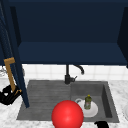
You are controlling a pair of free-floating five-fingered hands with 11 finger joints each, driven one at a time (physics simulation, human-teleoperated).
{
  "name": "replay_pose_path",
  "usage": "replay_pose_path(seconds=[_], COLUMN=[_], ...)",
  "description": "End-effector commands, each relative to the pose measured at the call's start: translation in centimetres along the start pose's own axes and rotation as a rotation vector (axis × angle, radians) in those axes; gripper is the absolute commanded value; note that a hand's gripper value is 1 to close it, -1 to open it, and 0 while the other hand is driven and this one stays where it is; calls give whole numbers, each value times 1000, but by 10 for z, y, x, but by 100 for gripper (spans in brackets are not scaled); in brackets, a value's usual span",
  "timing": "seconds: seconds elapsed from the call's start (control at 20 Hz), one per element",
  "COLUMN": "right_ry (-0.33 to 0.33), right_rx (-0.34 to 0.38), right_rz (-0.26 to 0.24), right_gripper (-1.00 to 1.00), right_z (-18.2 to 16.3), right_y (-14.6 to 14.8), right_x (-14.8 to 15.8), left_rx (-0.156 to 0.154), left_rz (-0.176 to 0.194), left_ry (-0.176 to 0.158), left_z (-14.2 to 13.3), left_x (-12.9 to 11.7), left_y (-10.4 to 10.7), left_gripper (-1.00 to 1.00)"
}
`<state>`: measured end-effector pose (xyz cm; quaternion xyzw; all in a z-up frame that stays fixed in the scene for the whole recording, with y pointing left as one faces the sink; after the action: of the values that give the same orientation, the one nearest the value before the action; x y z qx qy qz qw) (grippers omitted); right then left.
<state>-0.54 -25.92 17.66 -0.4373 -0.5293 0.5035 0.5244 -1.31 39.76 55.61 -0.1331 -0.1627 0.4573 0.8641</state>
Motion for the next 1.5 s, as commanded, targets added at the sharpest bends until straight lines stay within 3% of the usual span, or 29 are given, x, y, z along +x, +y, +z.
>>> replay_pose_path(seconds=[0.0, 0.5, 1.25, 1.35, 1.45], right_ry=[0, 0, 0, 0, 0], right_rx=[0, 0, 0, 0, 0], right_rz=[0, 0, 0, 0, 0], right_gripper=[0, 0, 0, 0, 0], right_z=[0, 0, 0, 0, 0], right_y=[0, 0, 0, 0, 0], right_x=[0, 0, 0, 0, 0], left_rx=[-10, -49, -83, -85, -73], left_rz=[11, -58, -137, -136, -106], left_ry=[14, 78, 177, 185, 205], left_z=[-14, -13, -11, 0, 3], left_x=[-6, 21, 61, 71, 85], left_y=[45, 73, 106, 106, 88], left_gripper=[100, 100, 100, 100, 100])
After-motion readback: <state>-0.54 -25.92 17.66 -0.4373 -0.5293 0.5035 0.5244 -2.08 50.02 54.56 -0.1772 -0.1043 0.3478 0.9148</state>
